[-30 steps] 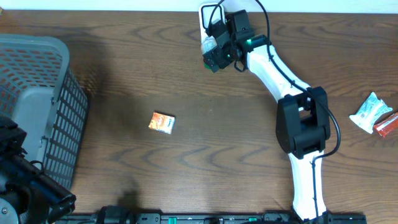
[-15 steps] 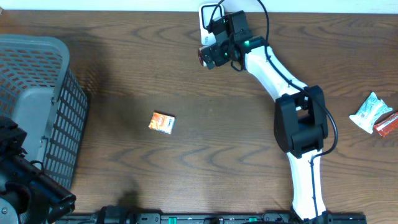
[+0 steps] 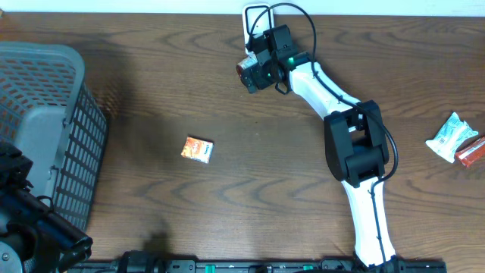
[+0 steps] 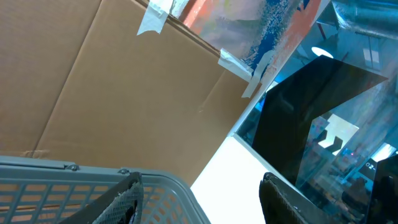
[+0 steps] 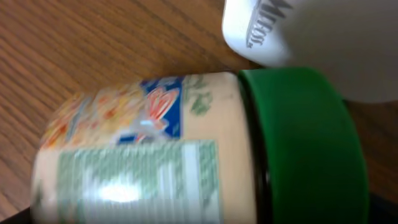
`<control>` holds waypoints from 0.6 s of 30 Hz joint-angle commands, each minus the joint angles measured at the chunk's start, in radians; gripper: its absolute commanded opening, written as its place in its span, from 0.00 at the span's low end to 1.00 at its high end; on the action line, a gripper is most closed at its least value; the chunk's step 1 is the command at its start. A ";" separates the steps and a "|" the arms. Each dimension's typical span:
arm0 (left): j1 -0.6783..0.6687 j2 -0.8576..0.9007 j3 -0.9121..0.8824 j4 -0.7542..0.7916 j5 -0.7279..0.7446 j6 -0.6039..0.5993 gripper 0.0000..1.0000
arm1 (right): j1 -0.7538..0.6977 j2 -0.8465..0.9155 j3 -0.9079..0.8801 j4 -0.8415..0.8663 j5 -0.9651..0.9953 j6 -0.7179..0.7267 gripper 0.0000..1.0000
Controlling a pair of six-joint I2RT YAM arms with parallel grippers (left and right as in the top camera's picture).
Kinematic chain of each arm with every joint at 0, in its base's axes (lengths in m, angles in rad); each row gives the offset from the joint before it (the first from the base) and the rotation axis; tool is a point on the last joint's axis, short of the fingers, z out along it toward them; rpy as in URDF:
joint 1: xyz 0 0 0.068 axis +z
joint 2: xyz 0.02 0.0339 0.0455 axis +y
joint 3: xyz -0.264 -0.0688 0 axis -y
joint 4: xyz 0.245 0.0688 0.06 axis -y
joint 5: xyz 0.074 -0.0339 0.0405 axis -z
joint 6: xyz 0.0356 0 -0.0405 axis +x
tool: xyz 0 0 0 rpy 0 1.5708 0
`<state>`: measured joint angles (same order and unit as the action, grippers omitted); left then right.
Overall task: Scan the item barcode
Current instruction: 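Rotate the jar under the scanner to show its label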
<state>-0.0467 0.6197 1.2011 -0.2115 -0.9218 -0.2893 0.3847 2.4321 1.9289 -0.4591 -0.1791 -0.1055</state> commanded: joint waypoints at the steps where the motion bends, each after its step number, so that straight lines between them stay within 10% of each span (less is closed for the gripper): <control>1: -0.002 -0.002 -0.002 0.003 -0.003 -0.004 0.61 | 0.004 0.000 0.000 0.007 0.022 0.016 0.87; 5: -0.002 -0.002 -0.002 0.003 -0.003 -0.004 0.61 | 0.004 0.000 0.000 0.037 0.025 0.023 0.73; 18: -0.002 -0.002 -0.002 0.003 -0.003 -0.004 0.61 | -0.005 -0.149 0.000 -0.125 0.081 0.031 0.75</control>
<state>-0.0467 0.6197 1.2011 -0.2119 -0.9218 -0.2893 0.3840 2.4020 1.9282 -0.5503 -0.1432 -0.0864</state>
